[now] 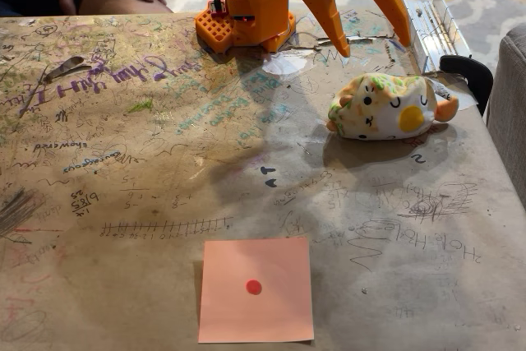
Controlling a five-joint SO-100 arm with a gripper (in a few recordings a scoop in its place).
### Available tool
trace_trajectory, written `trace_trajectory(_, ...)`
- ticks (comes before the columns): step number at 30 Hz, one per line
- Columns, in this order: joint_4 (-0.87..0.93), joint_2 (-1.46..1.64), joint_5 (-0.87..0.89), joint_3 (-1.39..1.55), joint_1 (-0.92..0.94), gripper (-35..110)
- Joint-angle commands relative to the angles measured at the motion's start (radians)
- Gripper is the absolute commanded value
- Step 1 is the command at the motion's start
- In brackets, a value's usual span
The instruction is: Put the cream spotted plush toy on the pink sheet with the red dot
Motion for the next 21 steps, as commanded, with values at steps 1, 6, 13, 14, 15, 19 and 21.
trace_trajectory(1,-0.120,0.839,0.293,0.535,0.618,25)
trace_trajectory(6,-0.120,0.839,0.285,0.535,0.612,25)
trace_trajectory(13,-0.106,0.839,0.242,0.531,0.591,25)
trace_trajectory(14,-0.100,0.839,0.222,0.523,0.583,25)
trace_trajectory(15,-0.095,0.839,0.206,0.508,0.574,25)
trace_trajectory(19,-0.077,0.782,0.127,0.400,0.472,26)
trace_trajectory(21,-0.083,0.586,0.084,0.281,0.390,27)
